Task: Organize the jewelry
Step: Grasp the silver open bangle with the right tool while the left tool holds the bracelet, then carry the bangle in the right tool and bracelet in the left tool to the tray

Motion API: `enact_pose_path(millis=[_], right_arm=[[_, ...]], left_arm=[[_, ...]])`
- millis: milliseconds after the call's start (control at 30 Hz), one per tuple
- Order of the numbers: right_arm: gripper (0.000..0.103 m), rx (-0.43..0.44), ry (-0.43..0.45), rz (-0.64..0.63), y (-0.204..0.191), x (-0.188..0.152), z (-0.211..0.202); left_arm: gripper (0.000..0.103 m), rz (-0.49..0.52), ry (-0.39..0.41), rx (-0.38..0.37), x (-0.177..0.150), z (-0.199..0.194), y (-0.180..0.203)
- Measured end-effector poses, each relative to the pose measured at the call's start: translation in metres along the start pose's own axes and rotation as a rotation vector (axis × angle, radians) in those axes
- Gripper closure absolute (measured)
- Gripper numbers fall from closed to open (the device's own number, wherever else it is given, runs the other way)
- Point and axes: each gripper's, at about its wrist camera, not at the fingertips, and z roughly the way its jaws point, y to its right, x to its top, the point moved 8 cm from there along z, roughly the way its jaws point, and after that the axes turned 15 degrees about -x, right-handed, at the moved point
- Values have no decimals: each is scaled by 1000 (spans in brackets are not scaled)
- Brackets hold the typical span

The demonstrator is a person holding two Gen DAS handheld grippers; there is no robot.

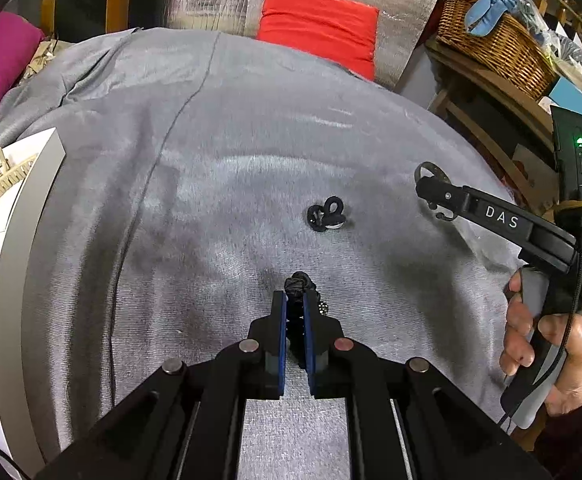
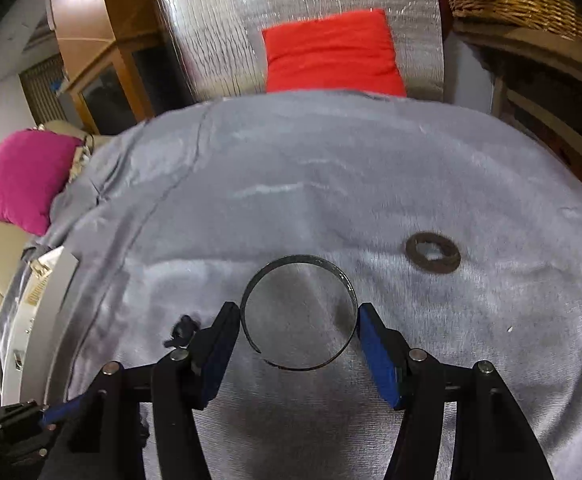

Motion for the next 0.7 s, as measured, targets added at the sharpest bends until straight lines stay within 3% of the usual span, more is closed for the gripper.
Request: enact_pose_path(millis=[467,700], right_arm=[[40,86,58,-5,-30,0,-28],[40,134,69,0,-48,-6,-40]], left_arm=[[95,16,97,5,5,-40,-1],[95,-12,183,16,5,-80,-12]])
